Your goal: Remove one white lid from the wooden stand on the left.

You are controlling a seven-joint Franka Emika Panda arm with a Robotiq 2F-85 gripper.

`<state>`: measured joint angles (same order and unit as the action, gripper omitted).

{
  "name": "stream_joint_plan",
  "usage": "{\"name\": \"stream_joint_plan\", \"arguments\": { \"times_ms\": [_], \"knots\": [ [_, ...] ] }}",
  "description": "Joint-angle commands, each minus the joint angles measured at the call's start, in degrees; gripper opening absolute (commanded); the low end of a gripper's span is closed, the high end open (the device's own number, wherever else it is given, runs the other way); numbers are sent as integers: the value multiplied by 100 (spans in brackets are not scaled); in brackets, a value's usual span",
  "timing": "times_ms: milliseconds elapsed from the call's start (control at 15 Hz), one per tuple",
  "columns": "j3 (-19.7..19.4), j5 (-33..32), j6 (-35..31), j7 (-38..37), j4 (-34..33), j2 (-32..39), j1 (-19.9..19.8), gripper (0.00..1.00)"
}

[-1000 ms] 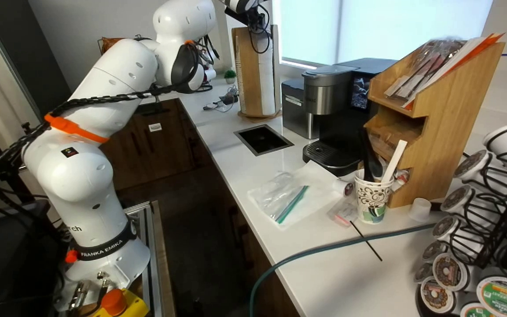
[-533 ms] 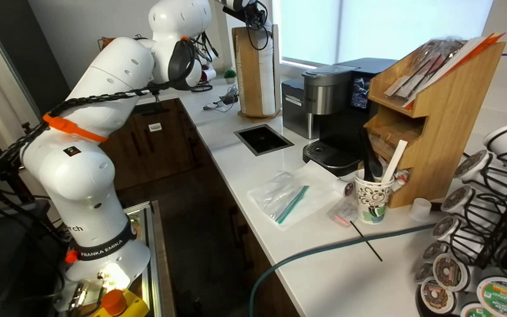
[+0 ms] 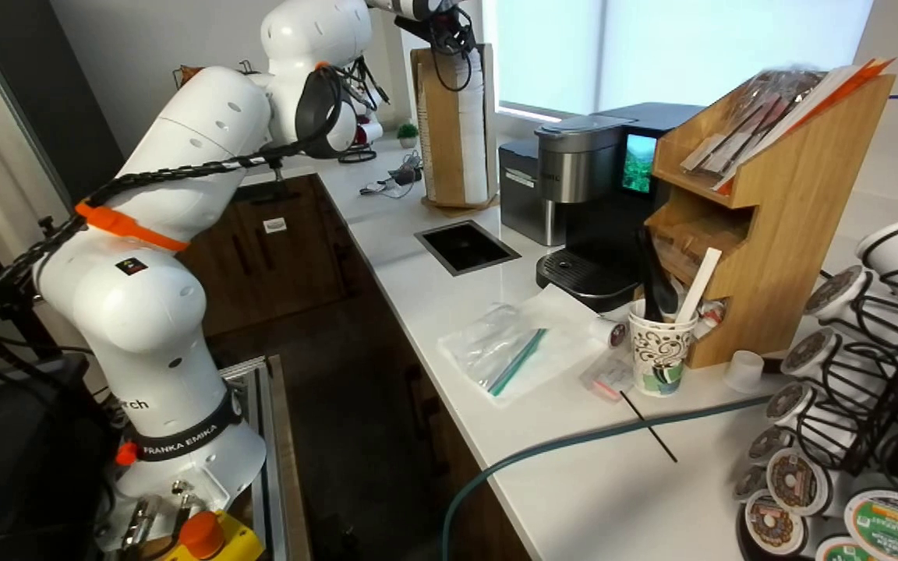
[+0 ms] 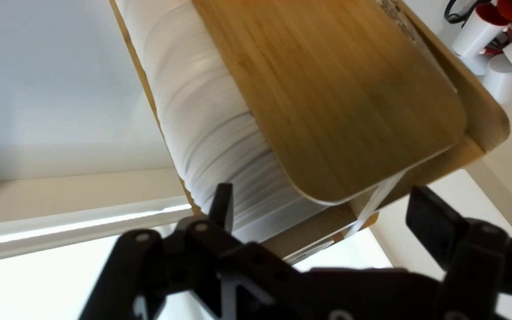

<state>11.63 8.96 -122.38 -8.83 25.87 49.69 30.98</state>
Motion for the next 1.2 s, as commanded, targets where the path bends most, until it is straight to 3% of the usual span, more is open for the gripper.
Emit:
{"name": "stream_joint_plan", "arguments": {
  "times_ms": [0, 267, 333, 600, 733, 1133],
  "knots": [
    [108, 49, -494, -110, 36, -57, 63, 100],
    [-128, -147, -1087, -645, 89, -128, 165, 100],
    [34, -41, -990, -262, 109, -188, 126, 100],
    [58, -10, -1009, -260, 151, -199, 84, 100],
    [-177, -54, -1100, -1291, 221, -175, 78, 100],
    [-717, -243, -812, -3298, 8, 0, 174, 100]
  ]
}}
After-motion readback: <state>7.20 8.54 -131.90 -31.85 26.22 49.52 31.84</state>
